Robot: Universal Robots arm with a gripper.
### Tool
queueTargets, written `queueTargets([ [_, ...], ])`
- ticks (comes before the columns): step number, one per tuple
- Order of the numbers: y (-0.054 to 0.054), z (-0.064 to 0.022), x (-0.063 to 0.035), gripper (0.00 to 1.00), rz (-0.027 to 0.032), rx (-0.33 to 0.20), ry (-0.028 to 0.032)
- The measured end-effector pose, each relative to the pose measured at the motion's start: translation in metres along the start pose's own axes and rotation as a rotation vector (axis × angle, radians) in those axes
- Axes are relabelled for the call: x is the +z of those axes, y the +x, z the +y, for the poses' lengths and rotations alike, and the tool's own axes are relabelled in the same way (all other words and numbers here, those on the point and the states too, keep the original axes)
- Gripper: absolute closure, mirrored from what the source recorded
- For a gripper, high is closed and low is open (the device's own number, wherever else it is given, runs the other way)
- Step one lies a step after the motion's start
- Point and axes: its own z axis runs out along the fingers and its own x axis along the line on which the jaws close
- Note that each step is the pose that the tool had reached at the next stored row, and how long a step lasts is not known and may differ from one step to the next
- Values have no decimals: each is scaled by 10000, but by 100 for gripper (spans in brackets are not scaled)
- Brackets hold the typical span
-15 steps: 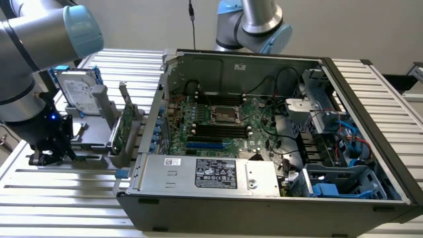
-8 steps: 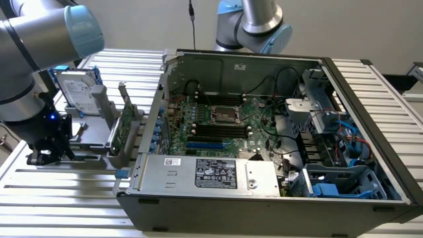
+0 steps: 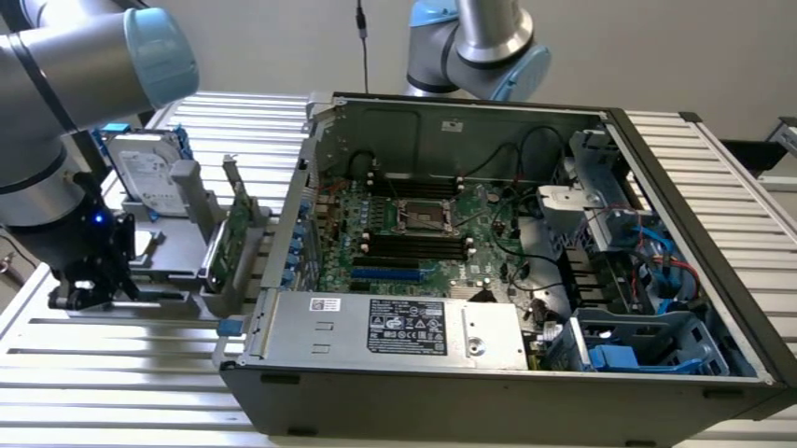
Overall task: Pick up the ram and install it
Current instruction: 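Pick up the ram and move it above insertion slot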
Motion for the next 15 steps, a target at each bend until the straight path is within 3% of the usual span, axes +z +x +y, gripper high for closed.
queueTargets([
  [8,-8,-2,-119,86,-6,30,-54],
  [15,-26,9,-383,86,-26,34,-81],
])
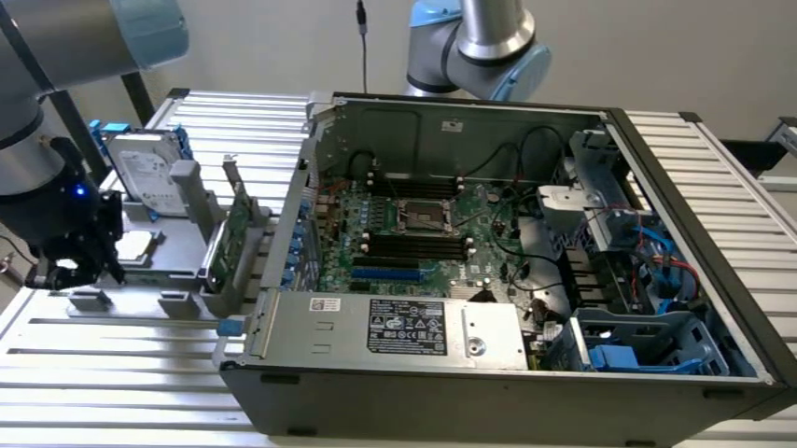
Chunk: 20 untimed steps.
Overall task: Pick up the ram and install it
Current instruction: 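Pick up the ram and move it above insertion slot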
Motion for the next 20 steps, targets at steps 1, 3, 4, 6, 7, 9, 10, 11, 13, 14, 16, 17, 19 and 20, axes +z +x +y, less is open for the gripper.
queueTargets([
  [1,-3,1,-43,86,-2,0,-2],
  [3,-9,0,-134,86,-4,0,-8],
  [4,-12,-3,-179,86,-8,0,-10],
  [6,-20,-15,-271,86,-14,1,-17],
  [7,-23,-28,-317,86,-18,1,-23],
  [9,-31,-71,-403,86,-39,-1,-37],
  [10,-35,-98,-444,86,-55,-3,-43],
  [11,-39,-128,-484,86,-72,-5,-51],
  [13,-47,-195,-565,86,-111,-15,-69],
  [14,-51,-228,-604,86,-131,-19,-77],
  [16,-60,-296,-682,86,-174,-28,-93],
  [17,-64,-332,-722,86,-197,-34,-100],
  [19,-72,-400,-798,86,-239,-45,-117],
  [20,-76,-435,-835,86,-262,-51,-124],
])
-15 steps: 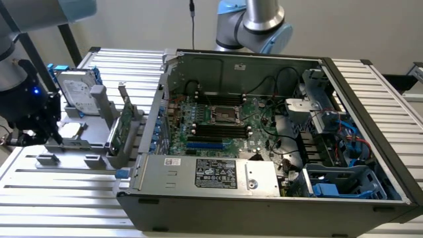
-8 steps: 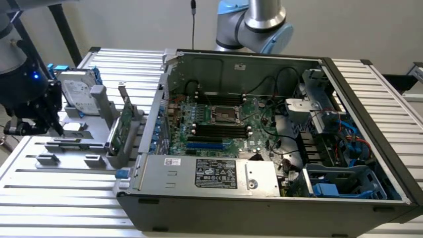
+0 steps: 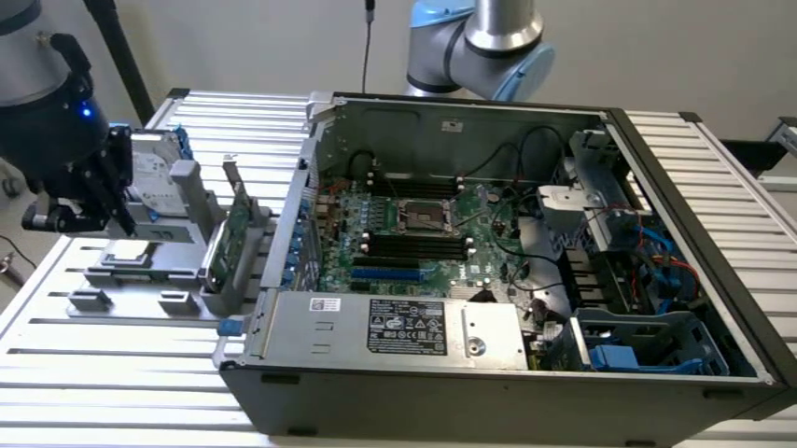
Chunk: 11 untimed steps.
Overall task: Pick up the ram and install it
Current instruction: 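Pick up the ram and move it above insertion slot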
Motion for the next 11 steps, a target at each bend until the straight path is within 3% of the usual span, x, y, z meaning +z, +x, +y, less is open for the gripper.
queueTargets([
  [11,-54,-390,-401,86,-284,-75,-68],
])
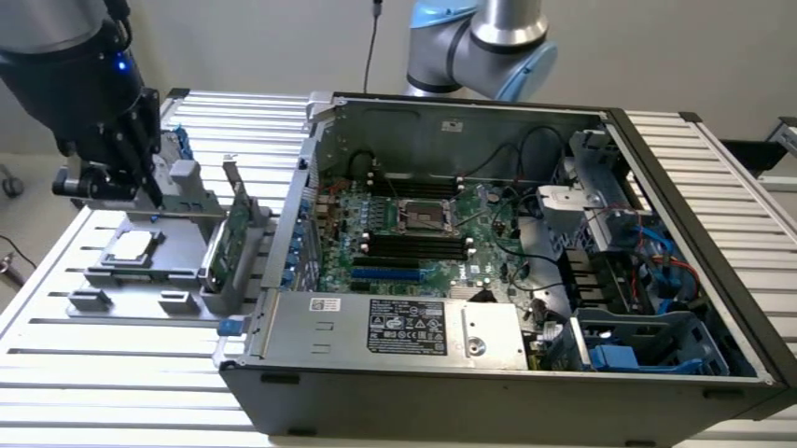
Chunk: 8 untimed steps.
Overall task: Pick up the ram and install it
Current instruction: 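Pick up the ram and move it above insertion slot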
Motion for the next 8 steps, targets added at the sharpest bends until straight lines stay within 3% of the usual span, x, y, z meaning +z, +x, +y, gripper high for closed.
queueTargets([
  [7,-40,-252,-258,86,-182,-51,-46],
  [8,-51,-322,-329,86,-236,-66,-57],
])
